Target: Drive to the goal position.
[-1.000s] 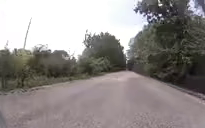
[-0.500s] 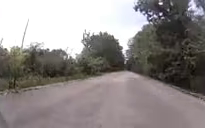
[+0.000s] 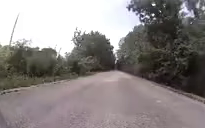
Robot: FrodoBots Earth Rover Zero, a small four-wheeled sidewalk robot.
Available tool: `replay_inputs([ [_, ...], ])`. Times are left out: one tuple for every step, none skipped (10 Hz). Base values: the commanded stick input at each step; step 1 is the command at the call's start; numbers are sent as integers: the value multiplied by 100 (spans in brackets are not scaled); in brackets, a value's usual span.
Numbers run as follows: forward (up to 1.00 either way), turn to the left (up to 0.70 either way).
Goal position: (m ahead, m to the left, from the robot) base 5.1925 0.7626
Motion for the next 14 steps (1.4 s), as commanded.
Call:
replay_inputs([
  [50, 0],
  [50, 0],
  [50, 0],
  [50, 0],
  [50, 0],
  [50, 0],
  [50, 0],
  [50, 0],
  [50, 0],
  [50, 0],
  [50, 0],
  [50, 0],
  [50, -48],
  [50, -45],
])
